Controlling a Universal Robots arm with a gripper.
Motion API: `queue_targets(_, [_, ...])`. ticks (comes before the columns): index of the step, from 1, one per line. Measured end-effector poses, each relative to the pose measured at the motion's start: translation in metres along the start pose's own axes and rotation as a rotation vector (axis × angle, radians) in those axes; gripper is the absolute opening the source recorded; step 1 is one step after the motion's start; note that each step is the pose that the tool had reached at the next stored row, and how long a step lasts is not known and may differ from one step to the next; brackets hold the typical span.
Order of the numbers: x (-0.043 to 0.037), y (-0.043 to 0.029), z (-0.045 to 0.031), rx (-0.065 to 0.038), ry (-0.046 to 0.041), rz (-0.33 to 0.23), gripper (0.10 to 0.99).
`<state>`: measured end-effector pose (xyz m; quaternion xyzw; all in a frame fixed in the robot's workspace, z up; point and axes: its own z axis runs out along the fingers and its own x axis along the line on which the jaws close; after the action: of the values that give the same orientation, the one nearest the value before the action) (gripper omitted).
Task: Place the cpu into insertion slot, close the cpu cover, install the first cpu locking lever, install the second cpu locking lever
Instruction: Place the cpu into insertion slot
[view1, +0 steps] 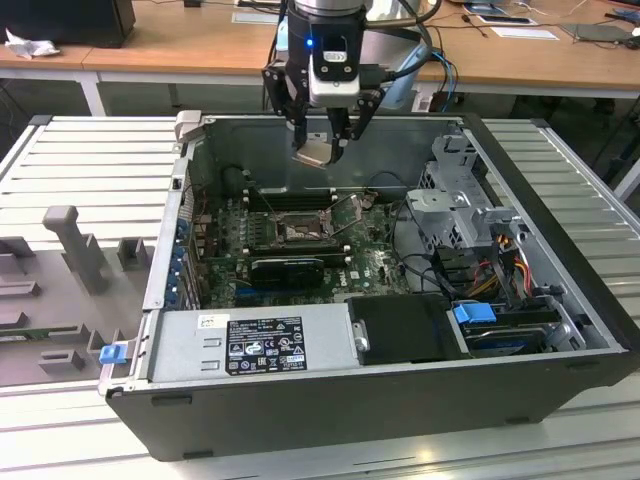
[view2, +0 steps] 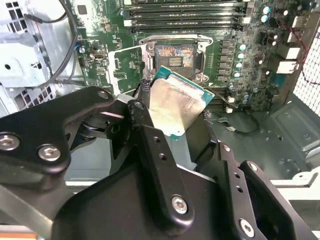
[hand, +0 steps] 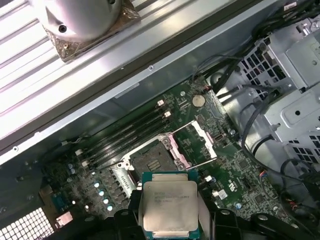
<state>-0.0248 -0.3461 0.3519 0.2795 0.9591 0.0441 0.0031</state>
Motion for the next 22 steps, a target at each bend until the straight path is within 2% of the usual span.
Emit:
queue_targets(5, [0.0, 0.0, 0.0004, -0.002, -0.0071, 0.082, 0.529])
queue_targets(6, [0.0, 0.0, 0.0006, -0.002, -0.0101, 0.116, 0.529])
queue_targets(9, [0.0, -0.0001, 0.0009, -0.003, -0.0147, 0.169, 0.529])
queue_targets(20, [-0.0001, -0.0002, 0.0025, -0.006, -0.0296, 0.341, 0.529])
queue_targets(22, [-0.0001, -0.0002, 0.0029, -0.007, -0.0335, 0.386, 0.529])
